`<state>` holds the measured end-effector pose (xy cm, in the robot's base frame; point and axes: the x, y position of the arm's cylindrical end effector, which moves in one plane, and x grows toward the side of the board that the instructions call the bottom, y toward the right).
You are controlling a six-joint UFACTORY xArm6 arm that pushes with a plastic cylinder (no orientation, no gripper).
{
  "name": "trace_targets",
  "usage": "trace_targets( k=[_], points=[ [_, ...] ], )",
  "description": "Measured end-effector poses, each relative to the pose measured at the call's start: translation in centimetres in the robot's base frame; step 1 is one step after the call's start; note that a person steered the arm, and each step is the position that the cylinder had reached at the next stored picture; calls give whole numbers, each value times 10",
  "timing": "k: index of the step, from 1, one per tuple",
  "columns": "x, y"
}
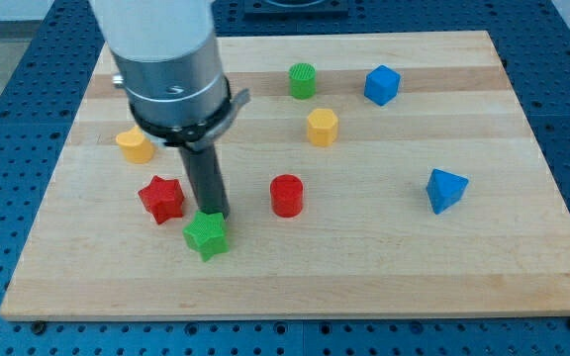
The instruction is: Move the green star to the bottom of the red star
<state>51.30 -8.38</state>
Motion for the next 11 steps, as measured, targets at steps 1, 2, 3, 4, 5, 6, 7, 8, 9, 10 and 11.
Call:
trace_targets(
  k=[1, 2, 3, 4, 5, 6, 7, 8, 9, 10, 11],
  points=[
    [13, 34],
    [47, 33],
    [46, 1],
    [35, -32],
    [38, -29],
    [38, -15],
    [38, -33],
    [38, -45],
    [38, -15],
    [38, 72],
    [27, 136]
  ],
)
